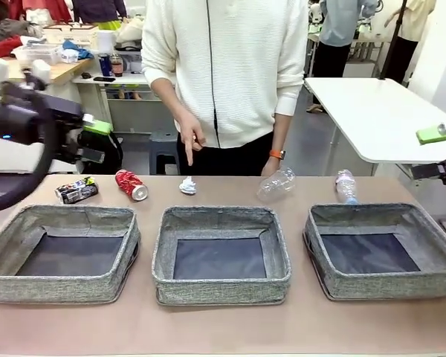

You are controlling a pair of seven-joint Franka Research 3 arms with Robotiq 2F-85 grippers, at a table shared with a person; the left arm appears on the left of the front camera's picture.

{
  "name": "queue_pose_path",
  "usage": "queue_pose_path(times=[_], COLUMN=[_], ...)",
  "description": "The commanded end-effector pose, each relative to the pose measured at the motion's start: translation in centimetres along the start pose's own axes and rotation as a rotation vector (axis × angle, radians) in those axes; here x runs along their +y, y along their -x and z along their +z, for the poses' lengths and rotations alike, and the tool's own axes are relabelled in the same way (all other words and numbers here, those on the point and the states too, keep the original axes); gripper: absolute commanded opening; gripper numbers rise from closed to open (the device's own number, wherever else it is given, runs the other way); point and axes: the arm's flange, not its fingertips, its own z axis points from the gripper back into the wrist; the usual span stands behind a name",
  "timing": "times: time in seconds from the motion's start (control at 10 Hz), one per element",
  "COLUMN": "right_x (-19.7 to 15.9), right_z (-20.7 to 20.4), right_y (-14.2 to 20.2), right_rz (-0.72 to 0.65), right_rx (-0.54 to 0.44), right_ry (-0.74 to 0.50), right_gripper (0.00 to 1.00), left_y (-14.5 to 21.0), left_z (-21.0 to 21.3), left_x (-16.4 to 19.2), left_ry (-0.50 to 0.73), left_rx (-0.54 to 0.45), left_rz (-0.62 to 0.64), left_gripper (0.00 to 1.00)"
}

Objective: Sort the waste into the appropriate baskets.
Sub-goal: Pick up the waste item pointed out by the person.

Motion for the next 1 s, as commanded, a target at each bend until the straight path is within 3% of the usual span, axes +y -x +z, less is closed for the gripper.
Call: queue_pose_path(times=[0.0, 0.1, 0.2, 0.3, 0.4, 0.6, 0.7, 0.8, 0.9], right_x=[0.0, 0.0, 0.0, 0.0, 0.0, 0.0, 0.0, 0.0, 0.0], right_z=[0.0, 0.0, 0.0, 0.0, 0.0, 0.0, 0.0, 0.0, 0.0], right_y=[-0.4, -0.4, -0.4, -0.4, -0.4, -0.4, -0.4, -0.4, -0.4], right_rz=[0.029, 0.029, 0.029, 0.029, 0.029, 0.029, 0.029, 0.029, 0.029], right_rx=[-0.008, -0.008, -0.008, -0.008, -0.008, -0.008, -0.008, -0.008, -0.008], right_ry=[-0.022, -0.022, -0.022, -0.022, -0.022, -0.022, -0.022, -0.022, -0.022], right_gripper=[1.0, 1.0, 1.0, 1.0, 1.0, 1.0, 1.0, 1.0, 1.0], left_y=[-3.6, -4.0, -4.5, -4.9, -3.3, -4.2, -4.5, -5.5, -6.6], left_z=[-6.0, -9.3, -10.5, -9.1, -11.1, -11.8, -12.6, -14.5, -16.5], left_x=[0.3, -0.5, -1.2, -1.4, -1.8, -1.6, -1.4, -1.7, -1.6], left_ry=[-0.243, -0.322, -0.363, -0.189, -0.309, -0.295, -0.56, -0.777, -0.837], left_rx=[0.174, 0.19, 0.127, 0.069, 0.125, 0.117, 0.039, -0.04, -0.015], left_rz=[0.036, -0.012, -0.094, -0.062, -0.082, -0.081, 0.114, 0.199, 0.193], left_gripper=[1.0, 1.0, 1.0, 1.0, 1.0, 1.0, 1.0, 1.0, 1.0])
